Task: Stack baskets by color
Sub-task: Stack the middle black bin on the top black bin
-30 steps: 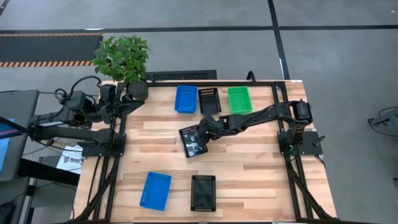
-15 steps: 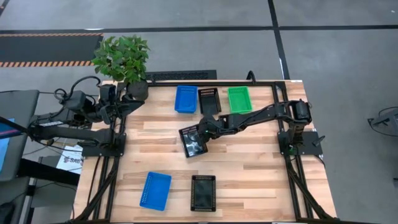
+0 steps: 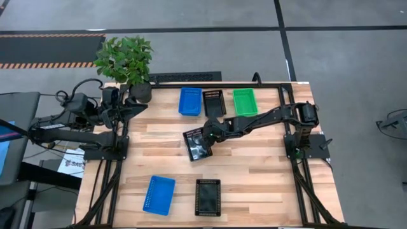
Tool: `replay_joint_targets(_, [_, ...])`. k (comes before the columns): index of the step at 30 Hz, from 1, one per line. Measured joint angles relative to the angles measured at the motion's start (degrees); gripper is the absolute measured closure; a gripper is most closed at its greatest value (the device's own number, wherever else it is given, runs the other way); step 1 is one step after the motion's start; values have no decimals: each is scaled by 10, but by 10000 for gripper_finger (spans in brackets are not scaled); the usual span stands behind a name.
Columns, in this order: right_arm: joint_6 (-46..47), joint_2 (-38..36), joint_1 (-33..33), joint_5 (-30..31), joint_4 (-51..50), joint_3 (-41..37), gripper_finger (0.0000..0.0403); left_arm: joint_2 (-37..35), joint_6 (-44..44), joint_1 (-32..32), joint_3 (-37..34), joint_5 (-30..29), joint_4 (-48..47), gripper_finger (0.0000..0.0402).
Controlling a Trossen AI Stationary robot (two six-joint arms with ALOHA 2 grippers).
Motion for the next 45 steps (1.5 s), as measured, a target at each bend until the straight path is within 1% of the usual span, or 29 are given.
replay_joint_targets(6, [-5,0,0,4,0,0,177,0,0,0,0,2,0,280])
replay_joint_targets(14, [-21,10,0,1,-1,-1,206,0,0,0,0,2,0,280])
replay_joint_targets(21, [-33,8,0,8,4,0,220,0,1,0,0,2,0,280])
replay_joint_targets(25, [-34,10,-10,-12,7,0,233,0,1,0,0,2,0,280])
replay_joint_targets(32, [-32,34,-6,-35,27,0,250,0,1,0,0,3,0,280])
replay_joint_targets(34, [-25,36,-7,-35,19,0,267,0,1,0,0,3,0,280])
replay_joint_targets(36, [-18,36,-9,-34,23,0,295,0,1,0,0,3,0,280])
replay_joint_targets(40, [-12,36,-7,-35,0,20,379,0,1,0,0,3,0,280])
replay_joint_targets(41, [-12,36,-7,-36,-1,28,388,0,1,0,0,3,0,280])
replay_joint_targets(45, [-29,32,-17,-63,-9,68,392,0,1,0,0,3,0,280])
